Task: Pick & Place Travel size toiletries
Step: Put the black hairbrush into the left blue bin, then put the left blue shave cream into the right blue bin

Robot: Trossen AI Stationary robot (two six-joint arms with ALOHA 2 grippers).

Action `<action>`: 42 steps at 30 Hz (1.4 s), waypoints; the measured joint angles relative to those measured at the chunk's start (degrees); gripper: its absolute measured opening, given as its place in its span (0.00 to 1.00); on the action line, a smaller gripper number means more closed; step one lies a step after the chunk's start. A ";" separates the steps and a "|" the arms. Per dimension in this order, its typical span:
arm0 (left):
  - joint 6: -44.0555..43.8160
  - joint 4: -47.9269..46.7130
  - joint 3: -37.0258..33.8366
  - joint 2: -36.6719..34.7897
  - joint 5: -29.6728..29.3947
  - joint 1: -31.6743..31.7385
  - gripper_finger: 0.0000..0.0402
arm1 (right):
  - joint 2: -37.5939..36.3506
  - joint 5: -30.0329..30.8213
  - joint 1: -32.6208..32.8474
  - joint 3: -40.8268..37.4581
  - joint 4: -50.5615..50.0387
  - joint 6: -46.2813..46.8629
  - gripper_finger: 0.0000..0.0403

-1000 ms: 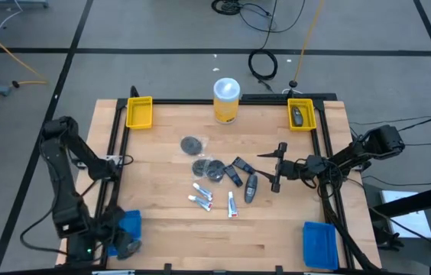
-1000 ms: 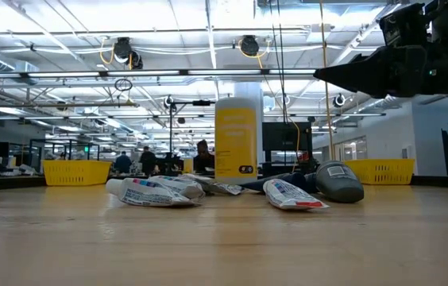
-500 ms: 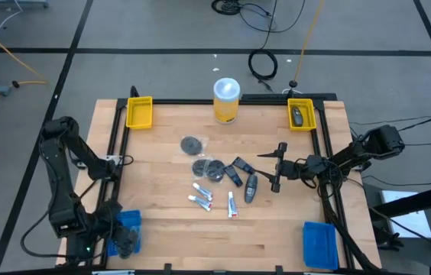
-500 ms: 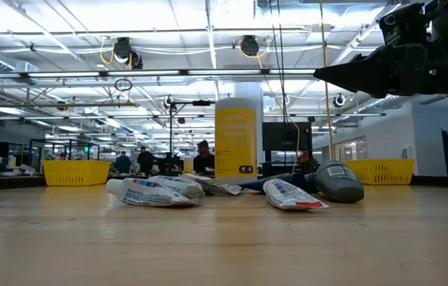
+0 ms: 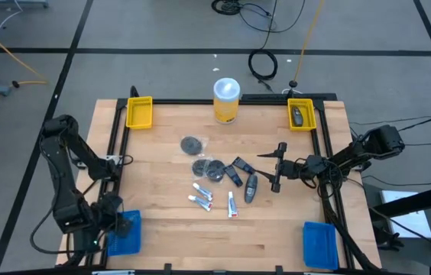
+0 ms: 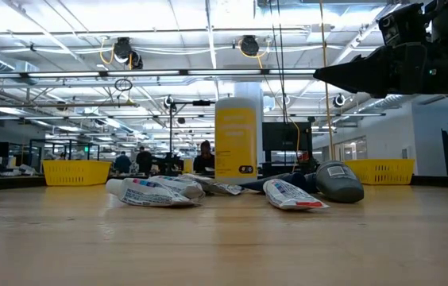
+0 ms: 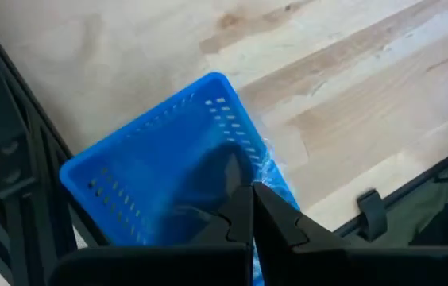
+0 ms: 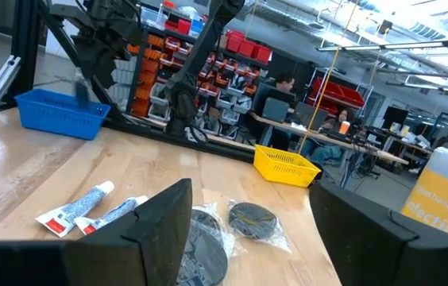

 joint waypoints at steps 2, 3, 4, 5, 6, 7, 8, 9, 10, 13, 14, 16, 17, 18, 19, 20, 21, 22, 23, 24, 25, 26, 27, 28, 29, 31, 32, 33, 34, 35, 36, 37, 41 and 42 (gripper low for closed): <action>-0.49 0.13 0.00 0.00 -0.69 0.19 0.00 | 0.00 0.00 0.00 0.00 0.00 0.00 0.62; -0.60 0.49 0.00 0.00 -1.75 0.59 0.00 | 0.00 0.00 0.00 0.00 -0.02 0.00 0.62; -0.59 1.11 0.00 0.00 -2.85 1.21 0.00 | -0.01 0.00 0.00 0.00 -0.02 0.00 0.62; -0.43 1.86 0.00 0.00 -3.77 1.81 0.00 | 0.00 0.00 0.00 0.00 -0.02 0.00 0.62; 0.15 2.74 0.00 0.00 -4.24 2.41 0.00 | 0.00 0.00 0.02 0.00 -0.02 0.00 0.62; 0.83 3.52 0.00 0.00 -4.39 2.91 0.00 | 0.00 0.00 0.00 0.00 -0.02 0.00 0.62; 1.29 4.34 0.00 0.00 -4.23 3.29 0.00 | 0.00 0.00 0.00 0.00 -0.02 0.00 0.62; 1.53 4.83 0.00 0.00 -3.66 3.61 0.00 | 0.00 0.00 0.00 0.00 -0.02 0.00 0.62; 1.53 4.95 0.00 0.00 -2.82 3.72 0.00 | -0.01 0.00 0.00 0.00 -0.02 0.00 0.62; 0.47 4.49 0.00 0.00 -0.07 3.75 0.00 | 0.00 0.00 0.00 0.00 -0.04 0.00 0.62; 0.39 4.46 0.00 0.00 0.48 3.76 0.00 | 0.00 0.00 0.00 0.00 -0.04 0.00 0.62; 0.41 4.27 0.00 0.00 0.57 3.75 0.00 | 0.00 0.00 0.00 0.00 -0.04 0.00 0.62; 0.48 3.97 0.00 0.00 0.59 3.75 0.00 | 0.00 0.00 0.00 0.00 -0.04 0.00 0.62; 0.93 3.66 0.00 0.02 0.64 3.75 0.00 | 0.00 0.00 0.00 0.00 -0.04 0.00 0.62; 1.85 3.53 -0.09 0.06 0.70 3.75 0.00 | 0.00 0.00 0.01 0.00 -0.04 0.00 0.62; 3.18 3.55 -0.25 0.19 1.04 3.70 0.01 | 0.00 0.00 0.01 0.00 -0.04 0.00 0.62; 3.97 3.58 -0.48 0.34 1.81 3.71 0.01 | 0.00 0.00 0.00 0.00 -0.04 0.00 0.62; 4.08 3.58 -0.78 0.42 2.80 3.71 0.02 | 0.00 0.00 0.00 0.00 -0.04 0.00 0.62; 3.85 3.55 -1.08 0.42 3.72 3.71 0.02 | 0.00 0.00 0.00 0.00 -0.04 0.00 0.62; 3.15 3.37 -1.33 0.42 4.54 3.71 0.03 | 0.00 0.00 0.00 0.00 -0.04 0.00 0.62; 2.71 3.12 -1.60 0.42 5.18 3.71 0.04 | 0.00 0.00 0.00 0.00 -0.04 0.00 0.62; 2.46 2.87 -1.85 0.42 5.90 3.71 0.05 | 0.00 0.00 0.00 0.00 -0.04 0.00 0.62; 2.40 2.52 -2.05 0.42 6.65 3.71 0.06 | -0.01 0.00 0.00 0.00 -0.04 0.00 0.62; 2.39 1.99 -2.17 0.42 7.27 3.71 0.07 | 0.00 0.00 0.01 0.00 -0.04 0.00 0.62; 2.38 1.50 -2.30 0.42 7.77 3.71 0.09 | 0.00 0.00 0.00 0.00 -0.04 0.00 0.62; 2.23 -0.34 -2.38 0.42 8.24 3.71 0.13 | 0.00 0.00 0.00 0.00 -0.05 0.00 0.62; 1.76 -1.35 -2.40 0.39 8.61 3.71 0.15 | 0.00 0.00 0.00 0.00 -0.04 0.00 0.62; 1.36 -1.92 -2.40 0.32 9.10 3.82 0.18 | 0.00 0.00 0.00 0.00 -0.04 0.00 0.62; 1.05 -2.00 -2.40 0.18 9.27 3.99 0.20 | 0.00 0.00 0.00 0.00 -0.04 0.00 0.62; 1.05 -1.58 -2.40 -0.08 9.19 4.31 0.22 | 0.00 0.00 0.00 0.00 -0.04 0.00 0.62; 1.85 -0.44 -2.40 -0.29 9.02 4.71 0.23 | -0.01 0.00 0.00 0.00 -0.02 0.00 0.62; 3.68 1.01 -2.40 -0.40 8.40 5.26 0.24 | 0.00 0.00 0.00 0.00 -0.04 0.00 0.62; 13.33 9.84 -2.40 -0.39 3.32 8.00 0.25 | 0.00 0.00 0.00 0.00 -0.02 0.00 0.62; 16.18 11.97 -2.40 -0.37 1.48 8.75 0.24 | 0.00 0.00 0.00 0.00 -0.02 0.00 0.62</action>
